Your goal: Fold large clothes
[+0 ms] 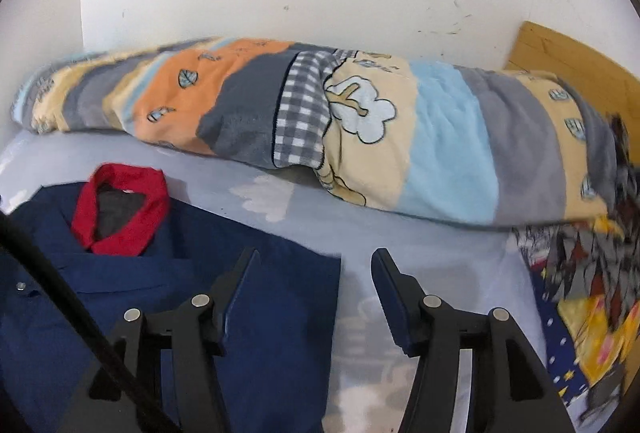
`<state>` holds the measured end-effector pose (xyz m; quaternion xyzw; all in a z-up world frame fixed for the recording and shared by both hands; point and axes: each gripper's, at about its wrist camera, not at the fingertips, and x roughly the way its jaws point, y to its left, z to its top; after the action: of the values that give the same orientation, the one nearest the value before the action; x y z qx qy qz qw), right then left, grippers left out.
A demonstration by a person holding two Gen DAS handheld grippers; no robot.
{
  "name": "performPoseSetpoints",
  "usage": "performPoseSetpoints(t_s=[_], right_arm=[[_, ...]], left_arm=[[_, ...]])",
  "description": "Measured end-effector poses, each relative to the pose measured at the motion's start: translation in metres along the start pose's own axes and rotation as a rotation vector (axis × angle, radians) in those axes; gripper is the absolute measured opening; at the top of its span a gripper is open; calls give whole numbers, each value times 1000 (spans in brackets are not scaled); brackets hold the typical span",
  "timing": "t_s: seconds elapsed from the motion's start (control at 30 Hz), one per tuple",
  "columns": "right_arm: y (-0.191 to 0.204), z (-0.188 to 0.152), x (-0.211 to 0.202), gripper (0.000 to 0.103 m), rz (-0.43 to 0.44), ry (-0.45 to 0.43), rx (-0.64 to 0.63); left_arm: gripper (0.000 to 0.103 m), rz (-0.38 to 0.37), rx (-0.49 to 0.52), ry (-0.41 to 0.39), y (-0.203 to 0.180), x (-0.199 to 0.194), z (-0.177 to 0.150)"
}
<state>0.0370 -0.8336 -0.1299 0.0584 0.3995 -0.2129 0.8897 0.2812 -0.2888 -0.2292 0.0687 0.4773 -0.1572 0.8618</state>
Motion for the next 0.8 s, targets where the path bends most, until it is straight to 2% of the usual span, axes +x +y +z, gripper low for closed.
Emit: performPoseSetpoints(t_s=[0.07,0.13,0.23,0.27,0.3,0.33,0.4,0.47,0.5,0.57,0.6,0.7,0.8], right_arm=[[17,-12,-21,62,98,-12,-71],[35,-28,-29,62,188,24,-95],[55,-62,-8,62,260,182,-54],[59,-73,2,62,259,241,-54],[64,-88,20,62,252,348,-55],[66,-101,30,62,238,417,-44],[65,-102,10,62,225,382,-19],[60,-95,-37,63,286,311,20],[58,-96,-58,70,318,280,35],[52,-103,-108,78,384,239,73],[50,-107,-128,79,407,223,92],[44,-139,-184,81,500,195,187],[54,-181,-221,81,496,212,196]], left_arm=[[44,-38,16,-27,8,-15,-10],[45,-98,66,-31,6,-31,-27],[54,-158,131,43,0,-34,-64],[54,-139,165,98,-5,-27,-78],[54,-98,189,157,-7,-18,-91],[54,-66,211,208,-9,-13,-101],[54,-35,223,191,-9,-27,-110],[54,-103,184,161,-3,-63,-117],[54,-130,172,146,0,-81,-121],[64,-174,173,114,8,-122,-135],[66,-184,183,109,11,-137,-143],[68,-164,174,92,21,-182,-176],[68,-204,114,113,34,-208,-223]])
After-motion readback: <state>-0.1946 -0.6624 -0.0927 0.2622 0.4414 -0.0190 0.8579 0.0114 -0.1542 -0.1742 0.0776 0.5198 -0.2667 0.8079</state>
